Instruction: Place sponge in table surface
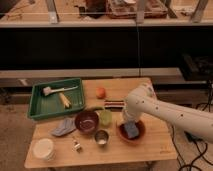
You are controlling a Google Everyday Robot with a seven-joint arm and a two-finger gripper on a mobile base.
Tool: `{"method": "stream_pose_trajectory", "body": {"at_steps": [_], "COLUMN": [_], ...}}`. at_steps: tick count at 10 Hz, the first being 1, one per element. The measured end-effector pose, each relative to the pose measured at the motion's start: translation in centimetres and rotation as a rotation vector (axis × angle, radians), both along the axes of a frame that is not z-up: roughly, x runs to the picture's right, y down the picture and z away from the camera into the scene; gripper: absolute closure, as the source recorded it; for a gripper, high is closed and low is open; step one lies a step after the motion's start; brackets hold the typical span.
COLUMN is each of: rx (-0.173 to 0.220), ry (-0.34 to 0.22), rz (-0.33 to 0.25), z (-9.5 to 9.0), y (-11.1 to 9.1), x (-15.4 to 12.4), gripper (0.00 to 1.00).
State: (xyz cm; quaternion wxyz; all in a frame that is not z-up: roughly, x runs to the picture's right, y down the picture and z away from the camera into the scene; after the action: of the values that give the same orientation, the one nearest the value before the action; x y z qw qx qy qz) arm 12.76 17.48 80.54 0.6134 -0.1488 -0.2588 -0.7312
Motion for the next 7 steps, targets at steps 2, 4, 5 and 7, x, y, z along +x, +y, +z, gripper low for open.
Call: {"method": "stream_pose_trajectory", "body": {"at_steps": [2,4,5,7], "rx": [0.001,0.002,0.001,0.008], "ry": [0.007,0.021,0.025,0.035], "rz": [0.007,0.007,0.007,0.013], "z": [0.5,1.0,1.2,1.2], "y": [0.2,0.4,0.5,0.6], "x": [0.2,0.5,0.5,1.0], "gripper": [0.42,0.42,0.42,0.42]}}
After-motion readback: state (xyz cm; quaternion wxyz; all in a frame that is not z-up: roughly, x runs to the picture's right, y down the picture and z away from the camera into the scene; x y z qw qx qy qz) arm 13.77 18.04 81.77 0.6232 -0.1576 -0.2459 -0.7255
